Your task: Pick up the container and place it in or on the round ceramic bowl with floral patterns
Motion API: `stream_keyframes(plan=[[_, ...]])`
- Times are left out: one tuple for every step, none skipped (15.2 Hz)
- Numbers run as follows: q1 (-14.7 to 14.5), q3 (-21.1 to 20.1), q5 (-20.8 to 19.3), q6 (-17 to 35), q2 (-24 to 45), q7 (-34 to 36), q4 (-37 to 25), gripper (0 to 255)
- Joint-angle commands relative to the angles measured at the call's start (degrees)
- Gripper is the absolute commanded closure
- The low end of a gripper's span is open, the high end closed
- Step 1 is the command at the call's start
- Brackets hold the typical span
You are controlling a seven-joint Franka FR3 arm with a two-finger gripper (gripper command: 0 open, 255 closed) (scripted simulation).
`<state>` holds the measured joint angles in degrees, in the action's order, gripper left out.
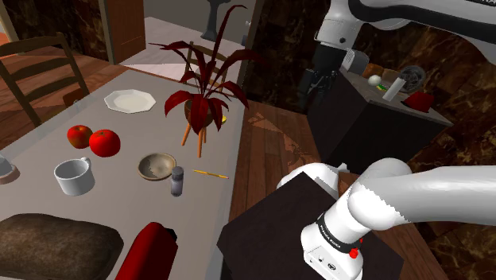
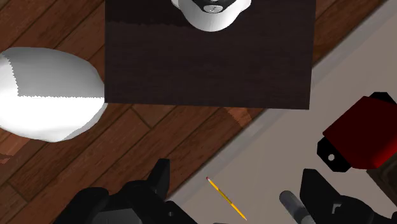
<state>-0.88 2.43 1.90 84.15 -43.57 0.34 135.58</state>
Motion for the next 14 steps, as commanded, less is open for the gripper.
stream_keyframes(plan=[[0.0, 0.0, 0.0, 0.0, 0.0, 0.0, 0.0, 0], [-0.2, -0.7, 0.5, 2.0, 0.4, 0.8, 1.3, 0], [-0.4, -1.4, 1.1, 3.9, 0.9, 1.6, 2.5, 0], [-0.7, -2.1, 1.6, 5.9, 1.5, 2.4, 3.7, 0], [-0.9, -2.8, 2.2, 8.0, 2.2, 3.1, 4.8, 0], [-1.2, -3.6, 2.7, 10.0, 3.0, 3.9, 5.8, 0], [-1.5, -4.3, 3.2, 12.1, 3.9, 4.7, 6.7, 0], [-1.7, -5.0, 3.7, 14.2, 4.9, 5.4, 7.5, 0], [-2.0, -5.7, 4.2, 16.3, 6.0, 6.2, 8.2, 0], [-2.3, -6.4, 4.6, 18.4, 7.2, 6.9, 8.9, 0], [-2.6, -7.2, 5.0, 20.5, 8.5, 7.6, 9.5, 0], [-2.8, -7.9, 5.5, 22.7, 9.8, 8.4, 10.0, 0], [-3.1, -8.6, 5.8, 24.9, 11.3, 9.1, 10.3, 0], [-3.3, -9.3, 6.2, 27.0, 12.9, 9.9, 10.6, 0]])
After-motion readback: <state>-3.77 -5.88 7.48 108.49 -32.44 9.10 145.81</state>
